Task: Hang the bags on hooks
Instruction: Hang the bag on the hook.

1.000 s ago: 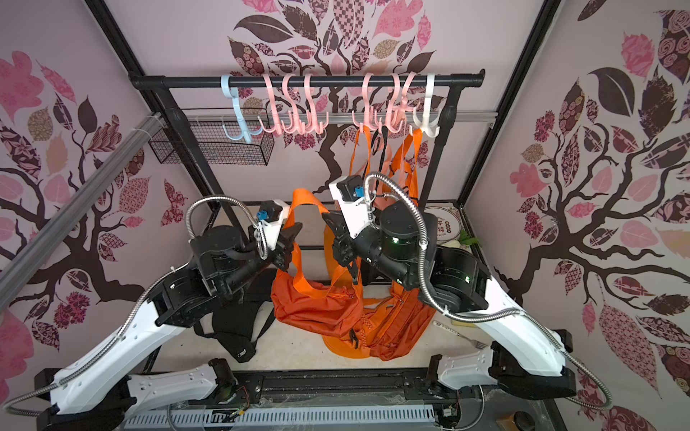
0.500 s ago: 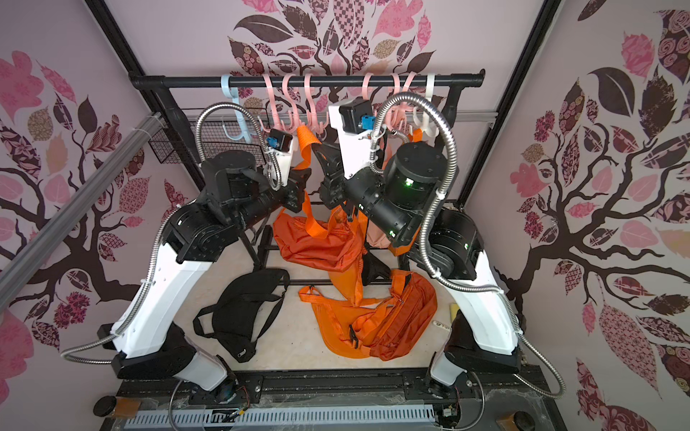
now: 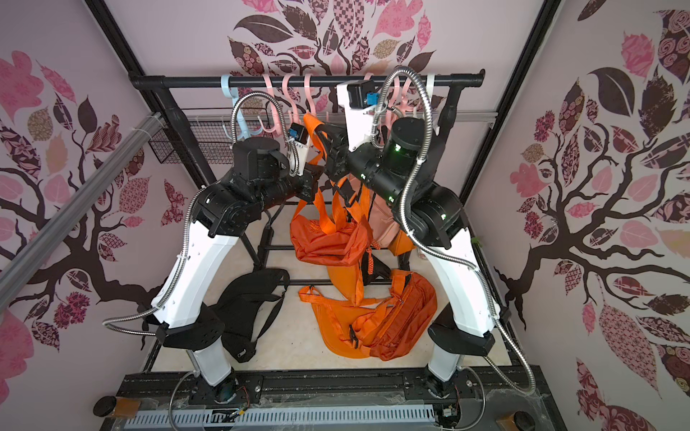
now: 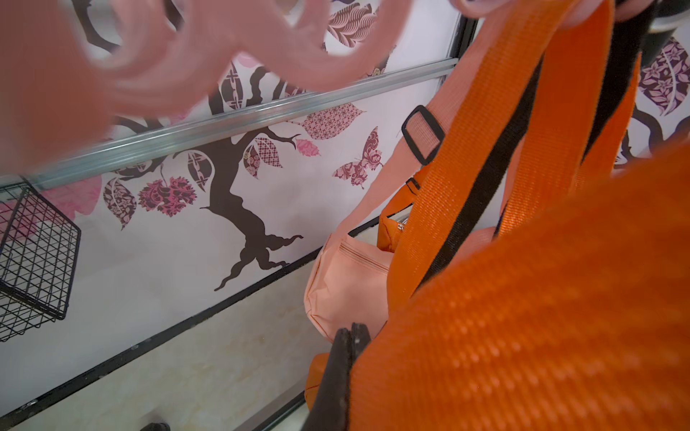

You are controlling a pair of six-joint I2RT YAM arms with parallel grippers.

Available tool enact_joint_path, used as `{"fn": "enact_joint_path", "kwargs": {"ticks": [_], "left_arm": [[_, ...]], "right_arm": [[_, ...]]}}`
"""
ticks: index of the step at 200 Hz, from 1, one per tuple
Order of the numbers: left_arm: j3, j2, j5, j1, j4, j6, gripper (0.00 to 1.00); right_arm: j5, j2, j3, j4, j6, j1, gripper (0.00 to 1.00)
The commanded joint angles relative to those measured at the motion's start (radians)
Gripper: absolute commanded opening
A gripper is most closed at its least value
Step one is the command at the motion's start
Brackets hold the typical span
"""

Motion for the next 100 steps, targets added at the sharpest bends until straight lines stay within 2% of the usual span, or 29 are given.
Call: {"fn": "enact_joint_path", "kwargs": {"ticks": [1,36,63,100], "left_arm": [[0.059,0.012,0.034,0.003,-0.001,-0.017,0.0],[0.034,0.007,0.048,0.039,0.008,-0.027,0.0],[0.031,-0.001,0.065,0.07,0.011,-0.044,0.0],[0.007,0.012,0.079,0.075,-0.014,-0.048,0.0]], "right_arm": [[-0.163,0.029,0.037,0.077,0.133,-0.101,0.0],[-0.189,0.062,0.042,0.078,0.112,-0.116,0.0],[-0.239,0.092,0.042,0.079,0.149,-0.148,0.0],[-0.205,0.107,0.016,0.05,0.154,-0.154,0.0]]}}
